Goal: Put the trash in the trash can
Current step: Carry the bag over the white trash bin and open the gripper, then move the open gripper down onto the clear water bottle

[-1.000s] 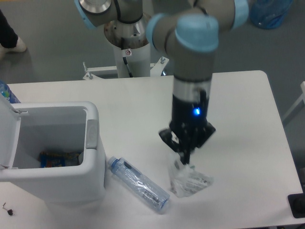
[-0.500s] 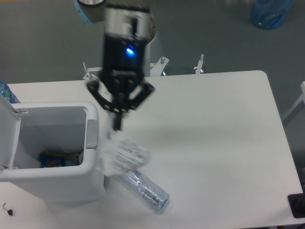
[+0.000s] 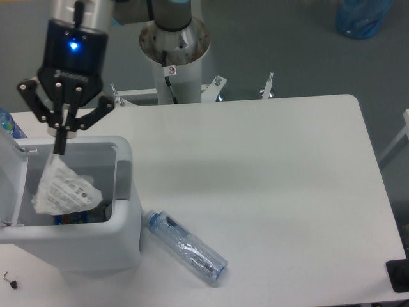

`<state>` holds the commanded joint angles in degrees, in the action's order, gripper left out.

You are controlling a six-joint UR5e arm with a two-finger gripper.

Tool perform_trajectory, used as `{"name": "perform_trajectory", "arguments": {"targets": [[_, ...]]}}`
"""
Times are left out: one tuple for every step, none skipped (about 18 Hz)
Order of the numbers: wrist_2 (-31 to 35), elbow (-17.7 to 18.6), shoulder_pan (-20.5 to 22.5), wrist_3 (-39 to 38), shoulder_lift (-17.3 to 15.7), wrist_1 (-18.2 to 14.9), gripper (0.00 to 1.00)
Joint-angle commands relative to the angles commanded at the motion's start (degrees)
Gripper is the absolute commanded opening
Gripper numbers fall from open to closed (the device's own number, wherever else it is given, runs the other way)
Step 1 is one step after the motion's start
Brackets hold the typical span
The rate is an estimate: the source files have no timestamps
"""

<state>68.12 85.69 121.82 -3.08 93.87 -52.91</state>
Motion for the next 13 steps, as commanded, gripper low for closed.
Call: {"name": "perform_trajectory", "arguments": {"targets": [[0.1,0.0,0.0,0.3,0.0,0.1,0.58],[0.2,0.0,0.0,0.4,0.0,0.0,0.68],[0.5,0.0,0.0,0.4,0.0,0.1,0.79],[0.5,-0.2,0.0,0.4,0.2,0.1,0.88],[0.6,-0.3,0.1,0.3,0.2,0.0,0.93],[0.6,-0.1,3.0,-0.4,0.3,-0.2,1.0],[0.4,0.0,5.5,-0.9,0.2,-0.2,1.0],[0.4,0.2,7.4,-2.2,0.3,-0.2,1.0],[0.4,0.2,9.2,-4.0,0.4,-0.2,1.0],[0.4,-0.2,11.1,-5.6,0.9,-0.1,1.0],[0.4,-0.4,12.2,-6.8,1.9,-0.1,1.0],[0.6,-0.6,13.3,-7.7,2.5,-0.2,1.0],[0.8,-0.4,14.7,-8.4,3.1,-0.3,1.0]]}}
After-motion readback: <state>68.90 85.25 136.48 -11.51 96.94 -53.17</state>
